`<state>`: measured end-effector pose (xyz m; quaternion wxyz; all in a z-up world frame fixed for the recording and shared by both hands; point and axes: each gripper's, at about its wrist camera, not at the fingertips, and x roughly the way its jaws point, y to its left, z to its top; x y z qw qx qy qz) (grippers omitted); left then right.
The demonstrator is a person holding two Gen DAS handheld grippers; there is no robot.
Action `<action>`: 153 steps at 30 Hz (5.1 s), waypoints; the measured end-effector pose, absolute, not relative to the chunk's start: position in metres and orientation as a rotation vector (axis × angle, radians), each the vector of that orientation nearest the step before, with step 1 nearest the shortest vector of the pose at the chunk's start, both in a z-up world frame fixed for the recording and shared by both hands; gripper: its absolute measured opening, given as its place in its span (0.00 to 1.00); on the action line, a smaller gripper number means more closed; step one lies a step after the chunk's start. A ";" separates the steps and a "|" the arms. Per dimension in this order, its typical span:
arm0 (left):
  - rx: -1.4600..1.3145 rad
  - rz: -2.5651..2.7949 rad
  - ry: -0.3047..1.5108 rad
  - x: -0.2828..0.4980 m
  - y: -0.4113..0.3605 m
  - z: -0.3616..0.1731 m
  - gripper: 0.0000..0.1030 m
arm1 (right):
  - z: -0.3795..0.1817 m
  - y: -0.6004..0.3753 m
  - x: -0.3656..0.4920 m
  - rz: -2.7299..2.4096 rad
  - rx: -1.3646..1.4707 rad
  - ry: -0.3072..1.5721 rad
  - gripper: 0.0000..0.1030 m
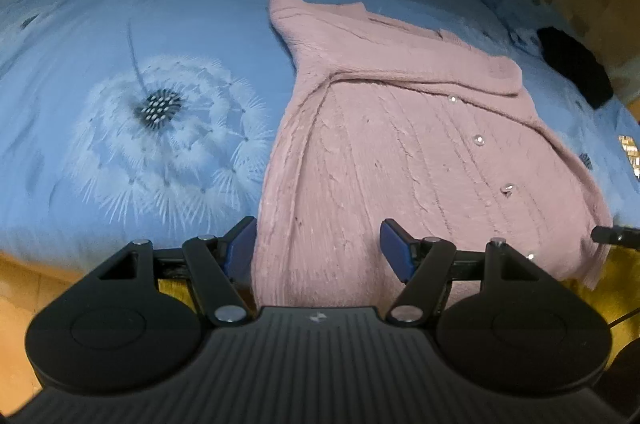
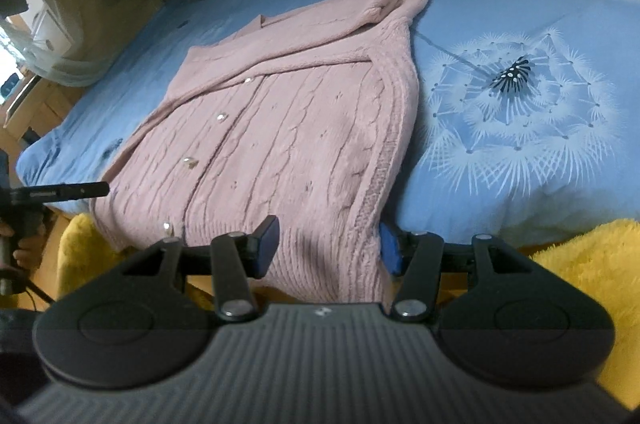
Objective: Fold small clothes
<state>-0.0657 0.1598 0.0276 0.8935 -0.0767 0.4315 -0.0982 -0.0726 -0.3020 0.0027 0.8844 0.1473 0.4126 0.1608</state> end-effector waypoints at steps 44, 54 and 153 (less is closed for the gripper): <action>-0.454 -0.438 0.745 -0.083 0.143 0.066 0.14 | 0.012 -0.317 -0.077 0.490 0.657 0.671 0.14; -0.465 -0.456 0.651 -0.041 0.128 0.107 0.14 | 0.024 -0.316 -0.046 0.533 0.758 0.580 0.13; -0.111 -0.242 0.756 0.218 0.122 0.021 0.61 | 0.007 -0.190 0.253 0.549 0.173 0.832 0.32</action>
